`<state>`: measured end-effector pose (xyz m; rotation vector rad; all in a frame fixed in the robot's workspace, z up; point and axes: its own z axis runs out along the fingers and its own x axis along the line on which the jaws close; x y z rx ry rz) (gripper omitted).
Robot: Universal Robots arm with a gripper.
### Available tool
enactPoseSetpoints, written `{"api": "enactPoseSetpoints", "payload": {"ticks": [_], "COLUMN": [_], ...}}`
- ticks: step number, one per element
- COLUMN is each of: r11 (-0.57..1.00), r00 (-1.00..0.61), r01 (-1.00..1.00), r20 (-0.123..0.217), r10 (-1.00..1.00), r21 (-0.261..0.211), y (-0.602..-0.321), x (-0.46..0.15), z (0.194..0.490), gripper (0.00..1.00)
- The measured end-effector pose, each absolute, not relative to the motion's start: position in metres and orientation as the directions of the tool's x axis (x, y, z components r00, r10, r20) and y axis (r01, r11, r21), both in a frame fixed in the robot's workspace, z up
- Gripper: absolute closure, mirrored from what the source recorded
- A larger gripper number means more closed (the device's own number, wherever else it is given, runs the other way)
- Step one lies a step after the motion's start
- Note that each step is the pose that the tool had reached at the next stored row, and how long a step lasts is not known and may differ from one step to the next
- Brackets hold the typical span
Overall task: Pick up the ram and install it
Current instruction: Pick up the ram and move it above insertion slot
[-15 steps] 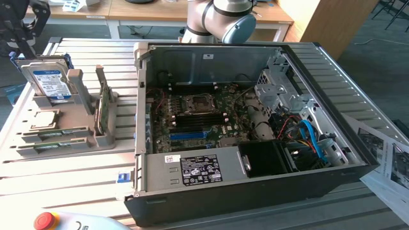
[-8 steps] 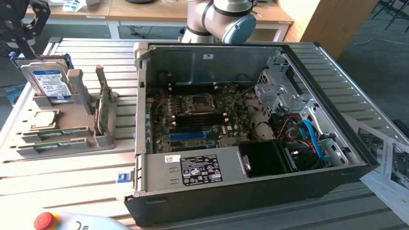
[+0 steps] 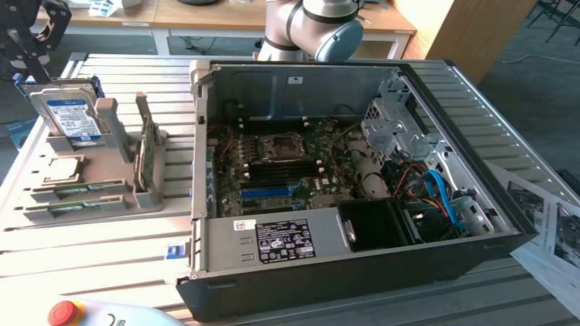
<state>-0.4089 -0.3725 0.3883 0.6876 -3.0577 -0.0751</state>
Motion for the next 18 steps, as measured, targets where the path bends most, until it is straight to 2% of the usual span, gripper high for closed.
{"api": "enactPoseSetpoints", "payload": {"ticks": [18], "r11": [0.803], "r00": [-0.804], "r01": [-0.594], "r20": [-0.004], "r10": [-0.594], "r21": [0.048], "y": [-0.3725], "x": [-0.4089], "z": [0.3883], "gripper": [0.89]}}
